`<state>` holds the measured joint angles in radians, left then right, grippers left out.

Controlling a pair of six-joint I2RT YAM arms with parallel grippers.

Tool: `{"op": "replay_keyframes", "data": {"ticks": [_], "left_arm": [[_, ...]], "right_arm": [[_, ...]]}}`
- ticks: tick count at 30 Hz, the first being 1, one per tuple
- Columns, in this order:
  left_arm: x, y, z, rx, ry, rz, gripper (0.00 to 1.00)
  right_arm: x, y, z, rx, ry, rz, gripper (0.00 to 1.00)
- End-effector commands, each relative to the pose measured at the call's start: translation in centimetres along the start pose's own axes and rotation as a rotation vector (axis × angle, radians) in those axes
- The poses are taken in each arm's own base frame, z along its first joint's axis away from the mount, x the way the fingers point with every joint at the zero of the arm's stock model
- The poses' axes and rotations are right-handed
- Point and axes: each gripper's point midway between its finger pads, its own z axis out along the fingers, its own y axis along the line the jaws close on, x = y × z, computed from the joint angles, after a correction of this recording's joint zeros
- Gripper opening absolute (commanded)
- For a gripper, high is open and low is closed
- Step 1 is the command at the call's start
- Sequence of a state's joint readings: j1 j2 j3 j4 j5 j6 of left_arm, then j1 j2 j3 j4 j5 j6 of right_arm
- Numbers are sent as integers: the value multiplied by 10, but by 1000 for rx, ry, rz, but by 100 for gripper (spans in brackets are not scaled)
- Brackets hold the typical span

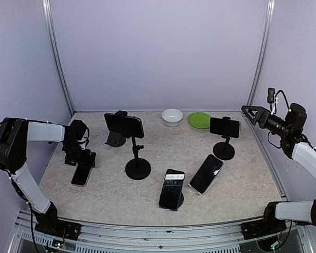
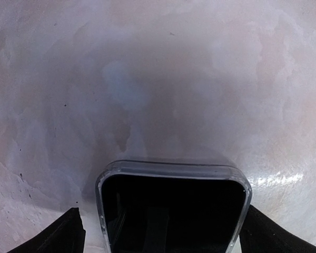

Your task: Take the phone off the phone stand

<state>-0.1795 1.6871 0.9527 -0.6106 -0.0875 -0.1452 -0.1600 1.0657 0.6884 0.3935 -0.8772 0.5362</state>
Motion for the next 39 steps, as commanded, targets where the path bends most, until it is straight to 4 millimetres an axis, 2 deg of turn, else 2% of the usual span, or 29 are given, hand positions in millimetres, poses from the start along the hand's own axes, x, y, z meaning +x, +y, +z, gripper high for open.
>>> {"op": "replay_keyframes", "data": {"ticks": [1,4,13,17,21,23,28,39], "left_arm": [[-16,-3,-15,7,-66,11,99],[-35,-11,-34,67,-161,4,99],[-104,-53,-102,290,-473,21,99],[-127,-67,-117,313,-554,70,99],[-149,-69,-110,291,-550,77,99],[-157,-88,-106,289,-543,119,99],[-173,-109,-88,280,-526,150,99],[-193,-121,-43,188,-486,161,99]], "right_arm": [[-2,0,-3,5,-4,-19,100],[-1,-2,-3,11,-1,-18,100],[-2,-3,-1,12,6,-18,100],[-3,-3,-1,15,9,-21,100],[-3,-3,0,17,12,-18,100],[-2,-3,0,17,15,-19,100],[-2,-4,-1,25,20,-24,100],[-17,7,-5,39,20,-84,100]]}}
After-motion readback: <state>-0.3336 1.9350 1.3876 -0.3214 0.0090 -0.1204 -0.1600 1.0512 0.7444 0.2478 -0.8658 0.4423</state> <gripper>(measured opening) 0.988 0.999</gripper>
